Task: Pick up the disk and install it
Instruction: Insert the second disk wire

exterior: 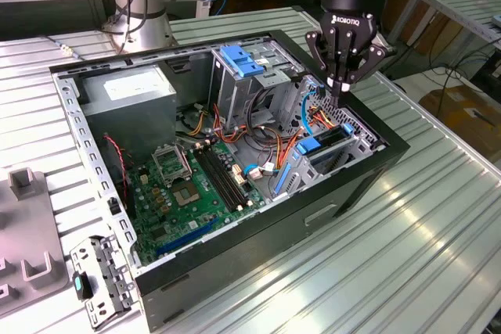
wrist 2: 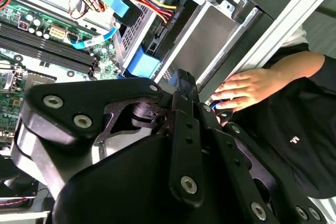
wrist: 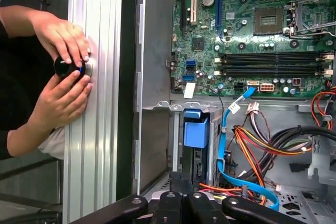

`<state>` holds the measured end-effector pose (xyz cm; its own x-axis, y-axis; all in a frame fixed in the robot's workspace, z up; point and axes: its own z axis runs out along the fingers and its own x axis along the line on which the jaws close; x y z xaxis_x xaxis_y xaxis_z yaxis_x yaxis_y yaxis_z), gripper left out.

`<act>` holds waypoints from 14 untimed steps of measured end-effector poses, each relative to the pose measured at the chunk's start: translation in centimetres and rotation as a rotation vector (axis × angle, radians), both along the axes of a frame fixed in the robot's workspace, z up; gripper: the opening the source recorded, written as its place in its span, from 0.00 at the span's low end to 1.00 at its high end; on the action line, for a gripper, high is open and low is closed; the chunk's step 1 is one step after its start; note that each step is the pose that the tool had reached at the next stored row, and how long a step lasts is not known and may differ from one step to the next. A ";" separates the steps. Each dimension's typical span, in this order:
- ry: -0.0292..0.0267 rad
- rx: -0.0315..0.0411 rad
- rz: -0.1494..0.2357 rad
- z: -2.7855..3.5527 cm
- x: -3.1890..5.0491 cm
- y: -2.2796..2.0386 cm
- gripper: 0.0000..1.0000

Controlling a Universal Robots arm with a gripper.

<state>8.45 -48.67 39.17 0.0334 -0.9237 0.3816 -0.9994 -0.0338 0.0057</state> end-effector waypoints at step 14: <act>0.0056 -0.0342 -0.001 -0.60 0.54 3.09 0.11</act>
<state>8.99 -45.58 38.56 0.0351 -0.9102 0.4127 -0.9994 -0.0329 0.0125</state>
